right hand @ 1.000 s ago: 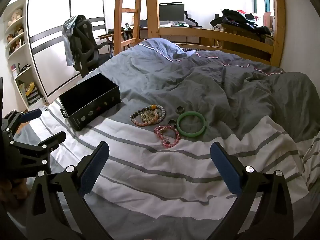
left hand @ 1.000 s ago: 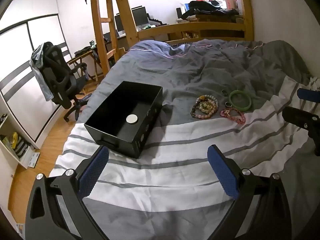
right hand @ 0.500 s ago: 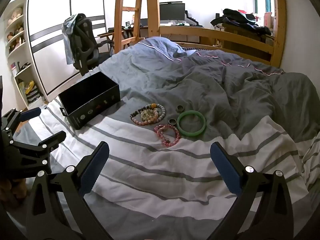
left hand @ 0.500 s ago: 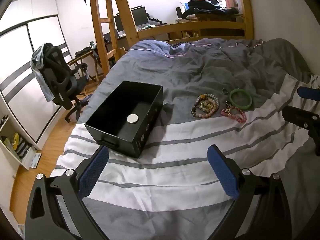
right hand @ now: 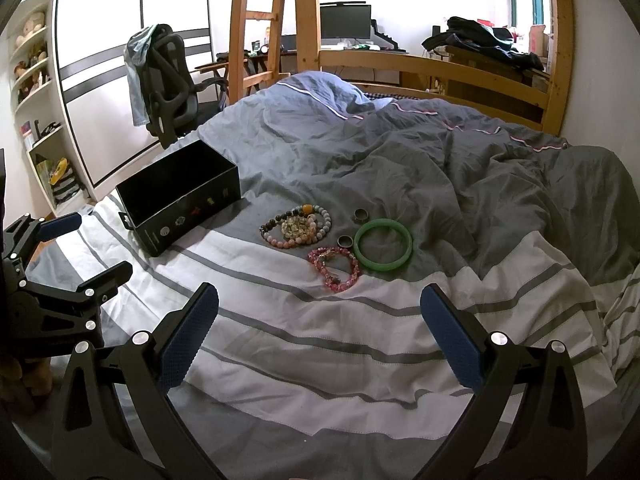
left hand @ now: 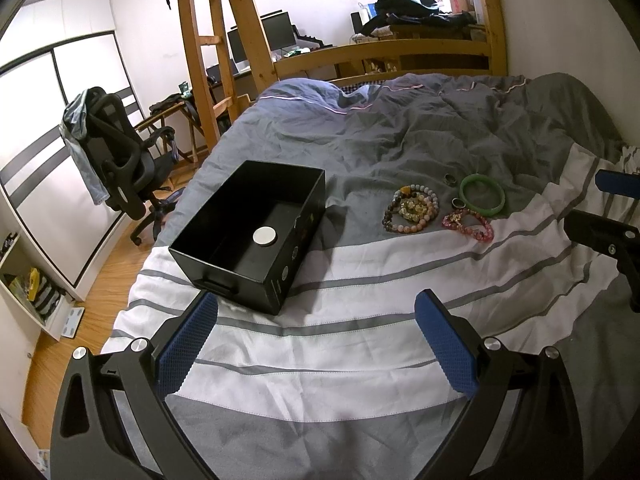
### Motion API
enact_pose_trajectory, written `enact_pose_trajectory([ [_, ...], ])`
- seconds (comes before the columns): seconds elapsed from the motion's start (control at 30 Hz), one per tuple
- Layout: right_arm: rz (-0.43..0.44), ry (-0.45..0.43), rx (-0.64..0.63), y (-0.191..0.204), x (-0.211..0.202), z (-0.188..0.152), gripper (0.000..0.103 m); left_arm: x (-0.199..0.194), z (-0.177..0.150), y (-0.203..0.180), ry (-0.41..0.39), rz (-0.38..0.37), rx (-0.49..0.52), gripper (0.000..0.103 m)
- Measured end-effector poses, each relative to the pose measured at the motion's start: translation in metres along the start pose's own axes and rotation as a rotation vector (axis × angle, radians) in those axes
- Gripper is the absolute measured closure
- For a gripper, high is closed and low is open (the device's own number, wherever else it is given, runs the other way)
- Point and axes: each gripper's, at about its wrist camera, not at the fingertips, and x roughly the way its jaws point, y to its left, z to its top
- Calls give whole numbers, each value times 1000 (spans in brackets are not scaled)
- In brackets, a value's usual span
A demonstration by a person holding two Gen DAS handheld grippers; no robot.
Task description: Organize jewelry
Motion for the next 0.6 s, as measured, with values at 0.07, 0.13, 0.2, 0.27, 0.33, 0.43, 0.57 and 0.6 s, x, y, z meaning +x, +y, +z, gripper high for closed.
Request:
enact_pose_trajectory([
  [0.07,0,0,0,0,0,0,3,0,0,0,1,1,0,6],
  [0.13,-1,0,0,0,0,0,3,0,0,0,1,0,-1,6],
  [0.2,-1,1,-1,0,0,0,3,0,0,0,1,1,0,6],
  [0.27,-1,1,-1,1,0,0,3,0,0,0,2,1,1,6],
  [0.33,-2,2,-2,1,1,0,3,0,0,0,3,1,2,6],
  [0.43,-2,3,-2,1,1,-1,3,0,0,0,3,1,3,6],
  [0.57,-2,3,-3,1,2,-1,3,0,0,0,3,2,3,6],
  [0.6,-2,3,-3,1,2,-1,3,0,0,0,3,2,3,6],
])
